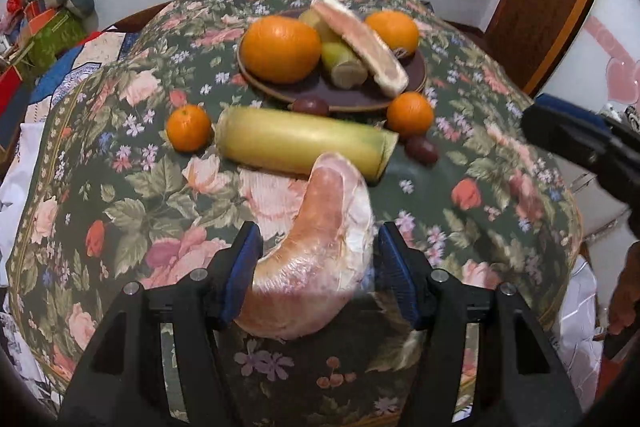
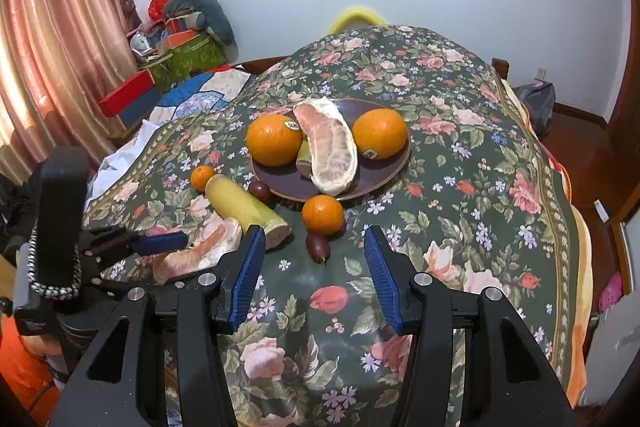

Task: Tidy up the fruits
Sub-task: 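Grasp another peeled pomelo segment from the cloth with the left tool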

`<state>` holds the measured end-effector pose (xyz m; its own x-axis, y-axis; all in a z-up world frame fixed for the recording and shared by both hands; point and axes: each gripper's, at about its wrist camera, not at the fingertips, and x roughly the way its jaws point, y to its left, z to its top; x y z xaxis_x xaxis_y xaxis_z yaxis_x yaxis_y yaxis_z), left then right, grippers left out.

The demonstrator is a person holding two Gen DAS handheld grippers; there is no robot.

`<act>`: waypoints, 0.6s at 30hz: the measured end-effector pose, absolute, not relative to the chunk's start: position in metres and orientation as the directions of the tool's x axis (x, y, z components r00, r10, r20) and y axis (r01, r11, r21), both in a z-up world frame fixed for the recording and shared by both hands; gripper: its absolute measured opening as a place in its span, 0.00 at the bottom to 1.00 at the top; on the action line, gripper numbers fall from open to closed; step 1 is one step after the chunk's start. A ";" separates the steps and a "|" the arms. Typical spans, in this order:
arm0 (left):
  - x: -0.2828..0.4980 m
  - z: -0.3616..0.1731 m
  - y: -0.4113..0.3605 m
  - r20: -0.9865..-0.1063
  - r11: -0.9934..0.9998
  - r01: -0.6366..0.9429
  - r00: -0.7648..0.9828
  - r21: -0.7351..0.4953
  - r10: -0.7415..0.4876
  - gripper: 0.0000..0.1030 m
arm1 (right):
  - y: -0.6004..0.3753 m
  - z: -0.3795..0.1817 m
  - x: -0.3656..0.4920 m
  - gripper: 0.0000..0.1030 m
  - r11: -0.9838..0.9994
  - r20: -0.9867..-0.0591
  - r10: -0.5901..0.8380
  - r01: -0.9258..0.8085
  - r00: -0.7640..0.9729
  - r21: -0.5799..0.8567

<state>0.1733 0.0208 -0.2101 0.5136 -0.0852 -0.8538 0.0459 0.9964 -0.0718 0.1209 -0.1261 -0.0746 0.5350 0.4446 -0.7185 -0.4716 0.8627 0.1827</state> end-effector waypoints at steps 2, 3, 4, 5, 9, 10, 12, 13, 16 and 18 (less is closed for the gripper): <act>0.174 -0.216 0.023 -0.858 0.996 0.042 0.507 -0.074 -0.085 0.59 | -0.126 -0.078 0.121 0.47 0.862 -0.723 0.445 -0.472 0.529 0.185; 0.174 -0.217 0.025 -0.854 0.996 0.036 0.513 -0.082 -0.089 0.59 | -0.125 -0.078 0.120 0.47 0.862 -0.724 0.445 -0.472 0.527 0.186; 0.175 -0.218 0.026 -0.853 0.995 0.036 0.513 -0.094 -0.099 0.59 | -0.125 -0.080 0.121 0.47 0.862 -0.727 0.444 -0.472 0.524 0.187; 0.175 -0.219 0.027 -0.851 0.994 0.035 0.514 -0.100 -0.104 0.59 | -0.125 -0.082 0.122 0.47 0.862 -0.729 0.444 -0.471 0.521 0.189; 0.177 -0.220 0.027 -0.843 0.995 0.035 0.529 -0.094 -0.098 0.58 | -0.125 -0.087 0.124 0.47 0.862 -0.734 0.446 -0.467 0.513 0.197; 0.178 -0.220 0.026 -0.841 0.995 0.036 0.532 -0.090 -0.096 0.51 | -0.125 -0.088 0.124 0.47 0.862 -0.735 0.446 -0.466 0.511 0.199; 0.179 -0.218 0.027 -0.837 0.996 0.032 0.540 -0.085 -0.089 0.44 | -0.125 -0.090 0.125 0.47 0.862 -0.738 0.446 -0.465 0.507 0.201; 0.179 -0.216 0.029 -0.834 0.995 0.028 0.543 -0.095 -0.095 0.42 | -0.125 -0.091 0.125 0.47 0.862 -0.739 0.445 -0.464 0.506 0.202; 0.180 -0.212 0.034 -0.825 0.992 0.023 0.553 -0.126 -0.117 0.40 | -0.124 -0.093 0.126 0.47 0.863 -0.742 0.444 -0.462 0.503 0.204; 0.179 -0.207 0.038 -0.817 0.990 0.014 0.564 -0.138 -0.122 0.39 | -0.124 -0.095 0.127 0.47 0.863 -0.743 0.444 -0.462 0.501 0.205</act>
<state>0.1794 0.0379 -0.2075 0.5643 -0.1216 -0.8166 0.0140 0.9904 -0.1378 0.1270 -0.1243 -0.0946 0.5006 0.4441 -0.7431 -0.4618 0.8631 0.2047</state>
